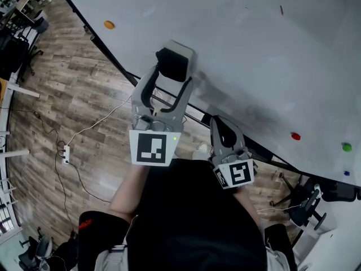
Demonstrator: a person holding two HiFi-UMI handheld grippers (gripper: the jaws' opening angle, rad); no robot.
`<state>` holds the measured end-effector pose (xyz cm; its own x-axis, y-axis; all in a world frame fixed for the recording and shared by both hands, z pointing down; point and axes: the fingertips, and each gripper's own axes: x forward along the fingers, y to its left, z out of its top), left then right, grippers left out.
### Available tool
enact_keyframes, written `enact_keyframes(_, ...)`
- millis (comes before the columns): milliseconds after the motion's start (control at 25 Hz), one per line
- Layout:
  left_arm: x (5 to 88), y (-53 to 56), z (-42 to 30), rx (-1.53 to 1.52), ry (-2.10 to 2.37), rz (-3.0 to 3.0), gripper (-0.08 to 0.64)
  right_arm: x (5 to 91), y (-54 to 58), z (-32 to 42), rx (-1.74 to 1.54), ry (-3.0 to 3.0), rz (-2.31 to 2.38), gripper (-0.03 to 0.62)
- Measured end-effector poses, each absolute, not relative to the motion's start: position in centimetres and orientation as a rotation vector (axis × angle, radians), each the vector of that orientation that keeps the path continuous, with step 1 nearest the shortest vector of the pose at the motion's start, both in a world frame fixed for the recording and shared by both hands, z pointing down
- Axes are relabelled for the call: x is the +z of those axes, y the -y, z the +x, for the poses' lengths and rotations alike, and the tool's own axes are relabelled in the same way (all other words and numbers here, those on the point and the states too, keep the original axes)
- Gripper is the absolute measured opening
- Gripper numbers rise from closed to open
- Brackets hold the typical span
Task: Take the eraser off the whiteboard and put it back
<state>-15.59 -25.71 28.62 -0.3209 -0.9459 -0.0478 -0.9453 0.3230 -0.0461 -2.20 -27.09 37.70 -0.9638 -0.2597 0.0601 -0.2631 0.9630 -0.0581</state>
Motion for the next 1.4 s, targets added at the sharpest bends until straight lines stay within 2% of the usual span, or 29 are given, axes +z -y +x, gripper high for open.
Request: enact_keyframes(1400, 29.1, 28.3, -16.9, 0.008, -2.46, -1.894, 0.264, 39.3, 28.2, -2.6, 0.129, 3.002, 0.536, 0.003)
